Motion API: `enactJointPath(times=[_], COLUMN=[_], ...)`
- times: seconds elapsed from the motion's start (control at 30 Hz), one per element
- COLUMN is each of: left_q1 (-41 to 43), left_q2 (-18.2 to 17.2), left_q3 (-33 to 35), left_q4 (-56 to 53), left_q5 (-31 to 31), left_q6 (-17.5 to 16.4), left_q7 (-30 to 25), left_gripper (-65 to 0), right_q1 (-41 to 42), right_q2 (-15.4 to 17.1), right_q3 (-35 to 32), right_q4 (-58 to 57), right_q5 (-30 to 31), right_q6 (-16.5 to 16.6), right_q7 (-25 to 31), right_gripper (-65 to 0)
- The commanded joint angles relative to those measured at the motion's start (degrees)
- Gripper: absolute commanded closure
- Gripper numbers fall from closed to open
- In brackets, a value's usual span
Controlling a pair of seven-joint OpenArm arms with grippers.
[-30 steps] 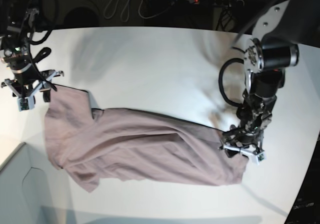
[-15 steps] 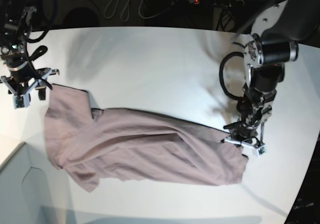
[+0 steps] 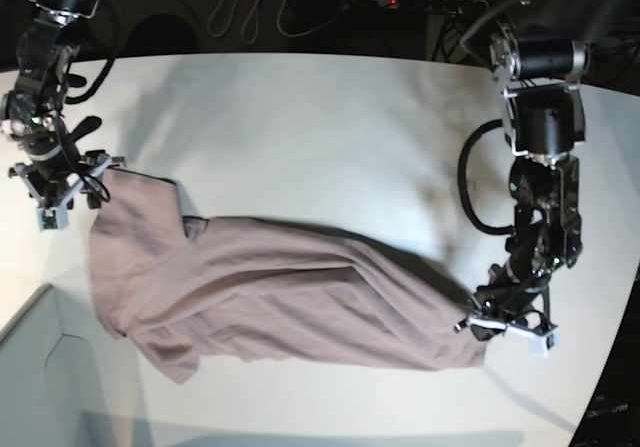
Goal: Layout the t-shirt on the table in an organized manner, then fold the t-shirt properly
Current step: 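Grasp the shirt edge with the left gripper and the right gripper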
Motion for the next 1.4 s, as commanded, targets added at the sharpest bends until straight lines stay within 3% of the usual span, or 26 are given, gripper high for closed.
enactJointPath(times=[0.0, 0.1, 0.27, 0.53, 0.6, 0.8, 0.9, 1.1, 1.27, 1.37], left_q1=[-0.36, 3.95, 9.05, 12.65, 13.71, 15.03, 15.73, 16.43, 17.75, 17.66], left_q2=[-0.36, -0.19, -0.01, -0.28, -0.28, -0.28, -0.19, -0.28, -0.1, 0.16], left_q3=[-0.64, -5.04, -9.87, -13.04, -13.04, -12.95, -12.95, -12.95, -12.95, -12.86], left_q4=[4.4, 13.54, 22.68, 24.26, 25.5, 25.41, 25.67, 26.11, 27.96, 27.87], left_q5=[-0.9, -2.13, -2.31, -2.4, -3.19, -4.94, -4.94, -5.03, -5.03, -5.03], left_q6=[-0.28, 2.71, 3.15, 3.15, 3.15, 3.15, 3.15, 3.15, 3.15, 3.15], left_q7=[0.02, 4.59, 9.87, 10.75, 10.75, 10.75, 10.75, 10.75, 10.66, 10.48], left_gripper=[-0.1, -0.1, -0.1, -0.1, -0.1, -0.1, -0.1, -0.1, -0.1, -0.1], right_q1=[1.42, 4.06, 5.9, 6.25, 5.99, 5.02, 3.18, -7.28, -14.58, -14.67], right_q2=[0.73, 1.08, 1.17, 1.17, 1.78, 2.22, 2.31, 1.96, 0.9, 0.73], right_q3=[0.22, 0.22, 0.13, -6.11, -8.22, -9.72, -6.29, 1.36, 2.33, 2.15], right_q4=[-1.01, -7.52, -13.23, -16.66, -16.83, -16.39, -14.02, 2.59, 12.7, 14.11], right_q5=[0.6, 0.6, 0.6, 0.51, 0.51, 0.51, 0.51, 0.6, 0.78, 0.78], right_q6=[-0.32, -0.32, -0.32, -0.32, -0.32, -0.32, -0.32, -0.32, -0.32, -0.32], right_q7=[1.63, 1.63, 1.71, 1.71, 1.71, 1.27, 1.27, 1.54, 1.63, 1.63], right_gripper=[-28.5, -32.0, -35.6, -34.8, -30.3, 0.0, 0.0, 0.0, 0.0, 0.0])
